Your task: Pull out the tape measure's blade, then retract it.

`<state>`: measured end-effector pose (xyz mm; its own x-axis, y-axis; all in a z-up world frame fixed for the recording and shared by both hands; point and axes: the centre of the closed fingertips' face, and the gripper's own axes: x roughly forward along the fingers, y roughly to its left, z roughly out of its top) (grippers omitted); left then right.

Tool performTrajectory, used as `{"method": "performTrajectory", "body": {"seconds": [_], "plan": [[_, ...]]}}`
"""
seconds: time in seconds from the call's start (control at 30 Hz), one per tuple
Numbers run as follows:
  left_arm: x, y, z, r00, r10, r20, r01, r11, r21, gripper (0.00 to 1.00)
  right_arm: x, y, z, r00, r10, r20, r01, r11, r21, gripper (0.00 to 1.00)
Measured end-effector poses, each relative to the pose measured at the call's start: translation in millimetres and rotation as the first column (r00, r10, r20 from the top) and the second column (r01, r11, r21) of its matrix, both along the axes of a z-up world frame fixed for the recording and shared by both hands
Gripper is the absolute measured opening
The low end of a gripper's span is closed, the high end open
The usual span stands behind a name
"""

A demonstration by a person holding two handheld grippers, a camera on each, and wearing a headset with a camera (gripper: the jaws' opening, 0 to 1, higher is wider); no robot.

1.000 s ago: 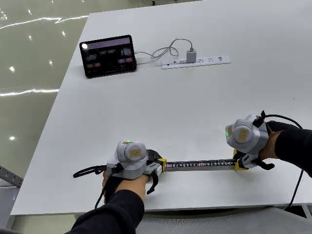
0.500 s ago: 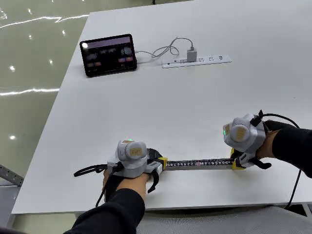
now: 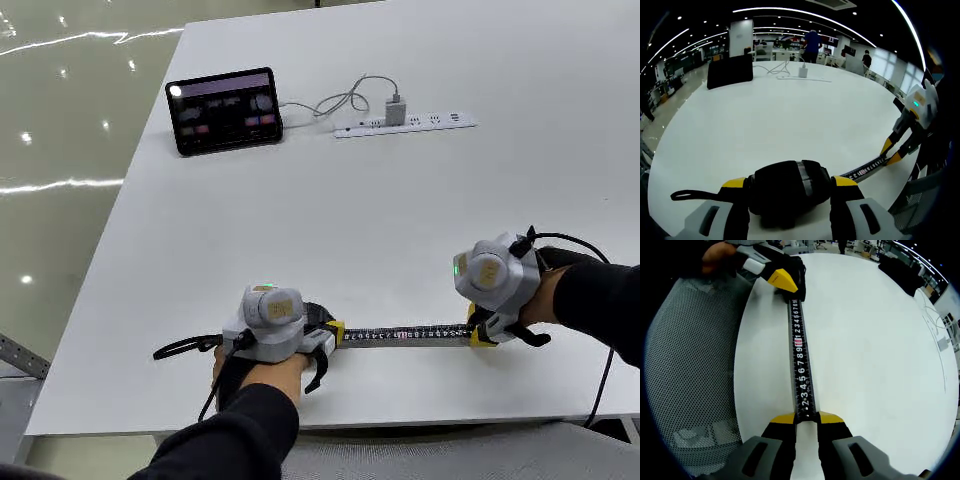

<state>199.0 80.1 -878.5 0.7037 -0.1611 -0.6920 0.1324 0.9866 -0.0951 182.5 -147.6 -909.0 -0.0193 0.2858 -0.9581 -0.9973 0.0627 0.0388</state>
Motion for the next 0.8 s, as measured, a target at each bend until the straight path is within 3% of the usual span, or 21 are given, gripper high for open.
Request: {"method": "performTrajectory", "body": {"seconds": [0.8], "plan": [[0.5,0.5,-0.7,1.000,0.000,0.003,0.000,1.000,-0.001,0.61,-0.2,17.9,-1.2,1.000,-0.008,0.002,0.008,1.000,0.019,0.11]]}}
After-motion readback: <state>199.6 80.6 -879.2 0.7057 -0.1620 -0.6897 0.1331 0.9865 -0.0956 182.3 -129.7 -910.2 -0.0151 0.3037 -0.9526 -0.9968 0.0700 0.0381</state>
